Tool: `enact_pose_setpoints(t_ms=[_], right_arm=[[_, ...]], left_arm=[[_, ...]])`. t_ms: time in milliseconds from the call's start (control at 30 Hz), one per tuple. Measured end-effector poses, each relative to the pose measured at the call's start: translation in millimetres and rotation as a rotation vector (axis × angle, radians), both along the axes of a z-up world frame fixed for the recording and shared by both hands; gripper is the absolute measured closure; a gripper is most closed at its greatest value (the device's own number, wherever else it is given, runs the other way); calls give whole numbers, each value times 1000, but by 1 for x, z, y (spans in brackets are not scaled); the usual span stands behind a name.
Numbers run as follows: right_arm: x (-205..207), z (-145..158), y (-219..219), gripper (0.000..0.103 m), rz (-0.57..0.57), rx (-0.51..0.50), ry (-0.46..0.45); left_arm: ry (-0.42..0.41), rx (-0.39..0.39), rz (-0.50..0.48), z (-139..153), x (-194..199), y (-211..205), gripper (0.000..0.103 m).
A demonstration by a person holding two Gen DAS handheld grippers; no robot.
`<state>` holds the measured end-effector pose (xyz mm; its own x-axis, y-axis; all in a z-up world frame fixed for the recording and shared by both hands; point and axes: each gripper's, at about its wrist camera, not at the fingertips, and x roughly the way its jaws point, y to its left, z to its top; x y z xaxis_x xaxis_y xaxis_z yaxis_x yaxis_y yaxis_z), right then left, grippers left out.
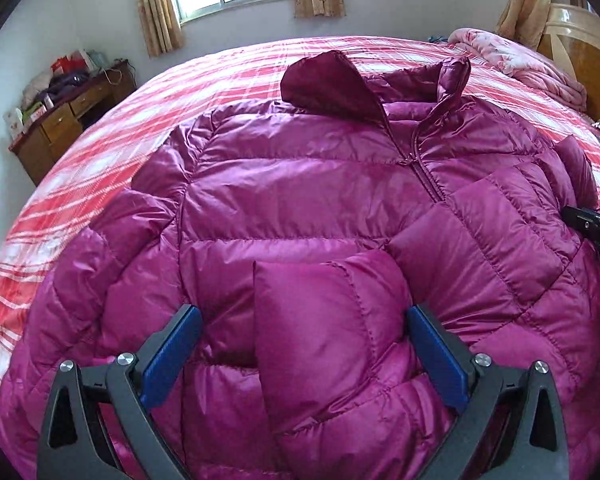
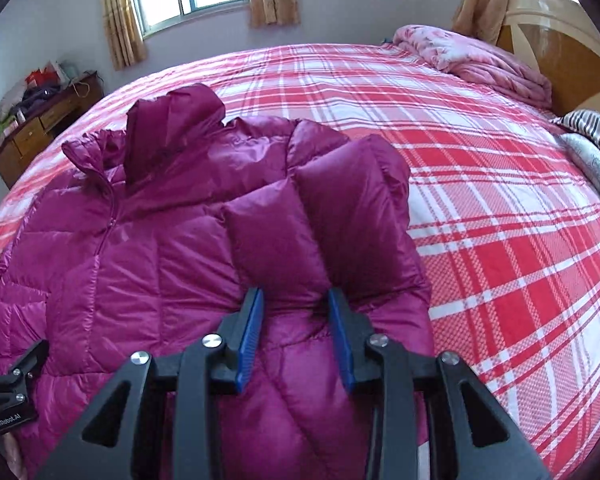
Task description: Fold large clothes
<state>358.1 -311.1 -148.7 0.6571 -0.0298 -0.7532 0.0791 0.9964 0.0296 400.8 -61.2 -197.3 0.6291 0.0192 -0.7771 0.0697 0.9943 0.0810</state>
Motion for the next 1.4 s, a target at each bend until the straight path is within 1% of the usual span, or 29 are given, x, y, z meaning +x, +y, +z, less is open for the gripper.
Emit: enact_pose_setpoints(t_ms=[33, 100, 167, 233, 333, 400, 533, 667, 767, 867, 1200, 1400], right_arm=[[-3, 7, 4, 67, -5, -23, 3], [-15, 22, 9, 65, 0, 2, -24], [-30, 38, 21, 59, 27, 20, -62], [-43, 44, 40, 53, 80, 15, -84], [-52, 37, 65, 52, 139, 15, -74], [-54, 26, 75, 52, 148, 13, -62], [-50, 2, 82, 52, 140, 19, -22], [-48, -10, 80, 51, 126, 15, -19], [-48, -13, 80, 48, 120, 17, -7], [-46, -14, 84, 44, 121, -11, 0], [-47, -17, 97, 40, 107, -120, -1], [-49, -18, 97, 38, 102, -128, -4]], left_arm=[[3, -7, 2, 0, 0, 1, 1], [1, -5, 2, -1, 3, 0, 1], [-3, 3, 2, -1, 2, -2, 1], [-4, 7, 2, -1, 2, -2, 1], [-1, -1, 4, -1, 3, -1, 1], [3, -13, 6, -2, 3, 0, 1], [9, -27, 7, -2, 4, 2, 1], [10, -30, 5, -2, 4, 2, 1], [11, -35, 5, -2, 4, 3, 1], [10, -34, 4, -2, 4, 4, 1], [10, -36, 4, -2, 3, 3, 1], [14, -44, 2, -2, 3, 4, 1]])
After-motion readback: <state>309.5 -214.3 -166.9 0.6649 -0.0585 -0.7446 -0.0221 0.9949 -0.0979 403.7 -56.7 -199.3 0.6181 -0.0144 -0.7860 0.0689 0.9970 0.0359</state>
